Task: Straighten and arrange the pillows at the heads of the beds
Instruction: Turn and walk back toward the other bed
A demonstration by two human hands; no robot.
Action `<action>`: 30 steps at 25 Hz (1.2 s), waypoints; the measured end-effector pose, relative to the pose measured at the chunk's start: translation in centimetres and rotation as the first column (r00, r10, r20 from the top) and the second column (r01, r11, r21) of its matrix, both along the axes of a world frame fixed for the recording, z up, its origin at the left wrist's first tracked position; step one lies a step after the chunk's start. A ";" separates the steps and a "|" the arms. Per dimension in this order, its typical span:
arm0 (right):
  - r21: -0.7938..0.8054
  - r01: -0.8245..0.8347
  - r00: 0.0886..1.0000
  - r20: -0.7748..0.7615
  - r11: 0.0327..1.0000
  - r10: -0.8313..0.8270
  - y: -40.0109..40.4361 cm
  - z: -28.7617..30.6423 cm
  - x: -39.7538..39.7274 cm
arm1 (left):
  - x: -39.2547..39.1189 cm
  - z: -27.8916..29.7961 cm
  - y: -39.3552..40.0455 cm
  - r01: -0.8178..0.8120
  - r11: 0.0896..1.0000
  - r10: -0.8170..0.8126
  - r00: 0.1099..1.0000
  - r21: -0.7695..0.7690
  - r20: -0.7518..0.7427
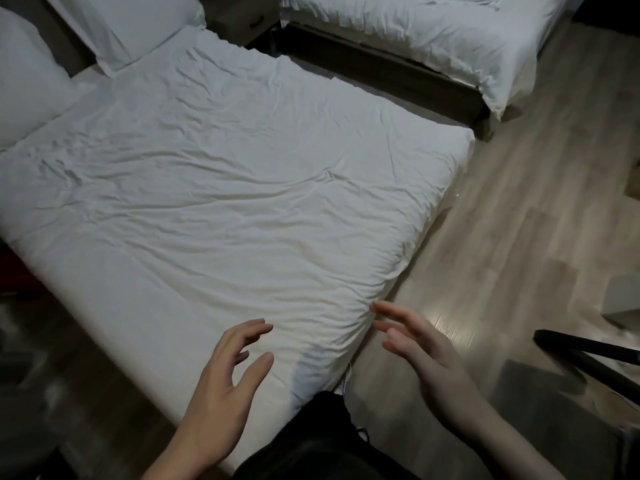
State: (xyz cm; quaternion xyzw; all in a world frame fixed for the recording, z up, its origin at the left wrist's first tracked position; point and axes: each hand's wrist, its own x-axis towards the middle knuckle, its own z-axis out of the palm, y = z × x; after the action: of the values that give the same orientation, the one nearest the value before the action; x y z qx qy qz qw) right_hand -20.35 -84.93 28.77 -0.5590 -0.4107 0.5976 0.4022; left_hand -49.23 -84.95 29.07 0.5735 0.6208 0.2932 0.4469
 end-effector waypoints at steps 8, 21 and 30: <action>0.047 0.247 0.963 0.096 0.968 -0.250 7.0 1.3 9.8 | 13.4 1.6 19.0 0.292 0.952 -0.296 0.955 0.096 0.027; -0.025 0.196 0.977 0.087 0.980 -0.193 26.4 0.3 38.3 | 38.5 -0.7 33.9 0.099 0.995 -0.098 0.995 -0.025 0.030; 0.017 -0.030 0.991 0.129 0.999 0.028 45.3 2.1 52.3 | 51.7 1.3 43.7 -0.042 0.998 0.045 0.996 -0.042 0.078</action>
State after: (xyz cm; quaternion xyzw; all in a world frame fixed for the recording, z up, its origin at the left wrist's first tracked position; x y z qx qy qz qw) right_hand 31.93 -39.62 30.90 -0.5865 -0.4496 0.5621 0.3714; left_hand 2.47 -41.26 30.39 0.5389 0.6208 0.3126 0.4759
